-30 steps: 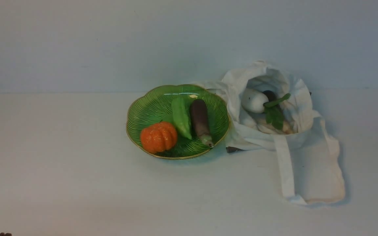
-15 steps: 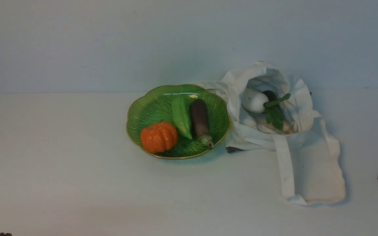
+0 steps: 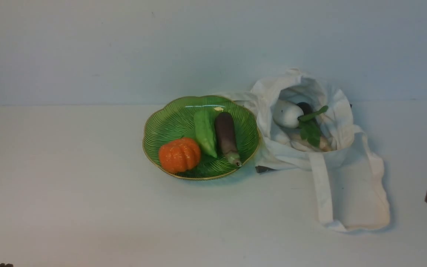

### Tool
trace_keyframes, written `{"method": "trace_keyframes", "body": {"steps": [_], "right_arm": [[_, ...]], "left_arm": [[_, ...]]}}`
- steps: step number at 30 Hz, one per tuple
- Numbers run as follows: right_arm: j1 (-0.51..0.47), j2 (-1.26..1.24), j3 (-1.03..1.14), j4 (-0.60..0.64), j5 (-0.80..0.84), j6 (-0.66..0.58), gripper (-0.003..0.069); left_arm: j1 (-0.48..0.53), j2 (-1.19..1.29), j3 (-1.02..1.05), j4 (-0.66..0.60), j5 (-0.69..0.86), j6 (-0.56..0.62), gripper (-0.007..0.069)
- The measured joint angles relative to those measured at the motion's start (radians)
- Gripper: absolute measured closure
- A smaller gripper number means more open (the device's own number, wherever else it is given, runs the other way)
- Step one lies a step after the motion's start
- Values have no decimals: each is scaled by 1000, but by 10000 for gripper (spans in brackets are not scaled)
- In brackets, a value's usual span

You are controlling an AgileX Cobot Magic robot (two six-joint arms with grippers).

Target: Take vegetables from cloth bag on white table place on plate.

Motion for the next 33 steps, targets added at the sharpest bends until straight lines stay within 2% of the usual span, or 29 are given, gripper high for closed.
{"method": "trace_keyframes", "body": {"steps": [11,15,20,22,24,27,33], "right_arm": [[-7,-59,49,42,-10,-8,673],[-110,-166,159,81,-43,-34,673],[-325,-339,317,165,-49,-71,673],[-368,-375,347,176,-49,-76,673],[-455,-407,409,201,-52,-93,673],[-503,-410,452,214,-46,-95,673],[-512,-410,459,215,-38,-95,673]], "left_arm": [[0,0,0,0,0,0,629],[0,0,0,0,0,0,629],[0,0,0,0,0,0,629],[0,0,0,0,0,0,629],[0,0,0,0,0,0,629],[0,0,0,0,0,0,629],[0,0,0,0,0,0,629]]}}
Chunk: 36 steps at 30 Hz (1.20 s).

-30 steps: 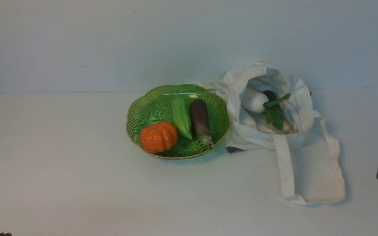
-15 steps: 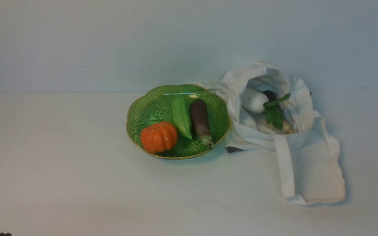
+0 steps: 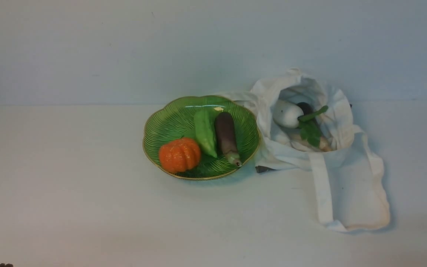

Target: Take vegetables from cloth bag on white table place on plate.

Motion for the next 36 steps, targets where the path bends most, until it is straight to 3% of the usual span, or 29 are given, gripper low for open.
{"method": "trace_keyframes", "body": {"steps": [19,28,36], "right_arm": [[-2,0,-1,0,13,0,673],[-214,0,-1,2,15,0,673],[-163,0,-1,2,15,0,673]], "left_arm": [[0,0,0,0,0,0,629],[0,0,0,0,0,0,629],[0,0,0,0,0,0,629]]}}
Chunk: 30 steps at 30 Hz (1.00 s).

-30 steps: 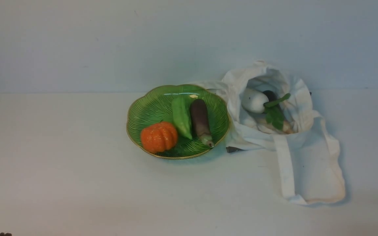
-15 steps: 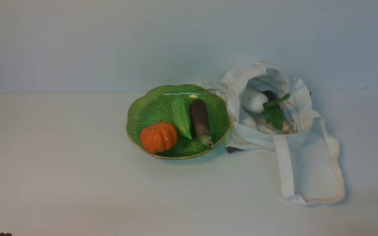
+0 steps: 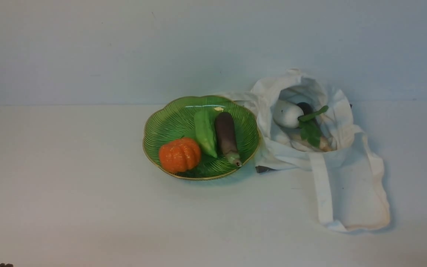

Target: Take vegetables from cloth bag on white table place on plate.

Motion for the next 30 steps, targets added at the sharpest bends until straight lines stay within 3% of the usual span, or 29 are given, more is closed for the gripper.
{"method": "trace_keyframes", "body": {"steps": [9,30], "right_arm": [[132,0,0,0,0,0,673],[135,0,0,0,0,0,673]], "left_arm": [[0,0,0,0,0,0,629],[0,0,0,0,0,0,629]]}}
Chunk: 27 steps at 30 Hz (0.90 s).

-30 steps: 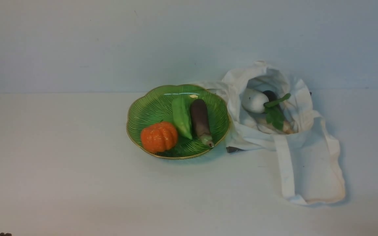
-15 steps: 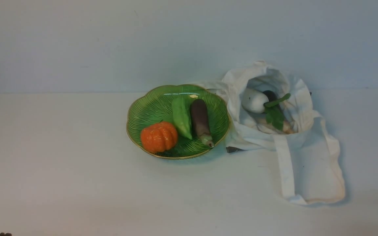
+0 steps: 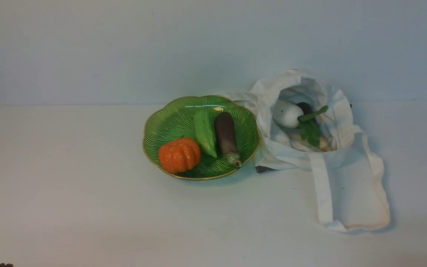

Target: Take vegetables from cloth bag on white table place on plate.

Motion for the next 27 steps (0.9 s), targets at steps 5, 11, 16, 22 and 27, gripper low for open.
{"method": "trace_keyframes", "body": {"steps": [5,11,16,22,27], "right_arm": [[0,0,0,0,0,0,673],[0,0,0,0,0,0,673],[0,0,0,0,0,-7,673],[0,0,0,0,0,-11,673],[0,0,0,0,0,-11,673]], "left_arm": [[0,0,0,0,0,0,629],[0,0,0,0,0,0,629],[0,0,0,0,0,0,629],[0,0,0,0,0,0,629],[0,0,0,0,0,0,629]]}}
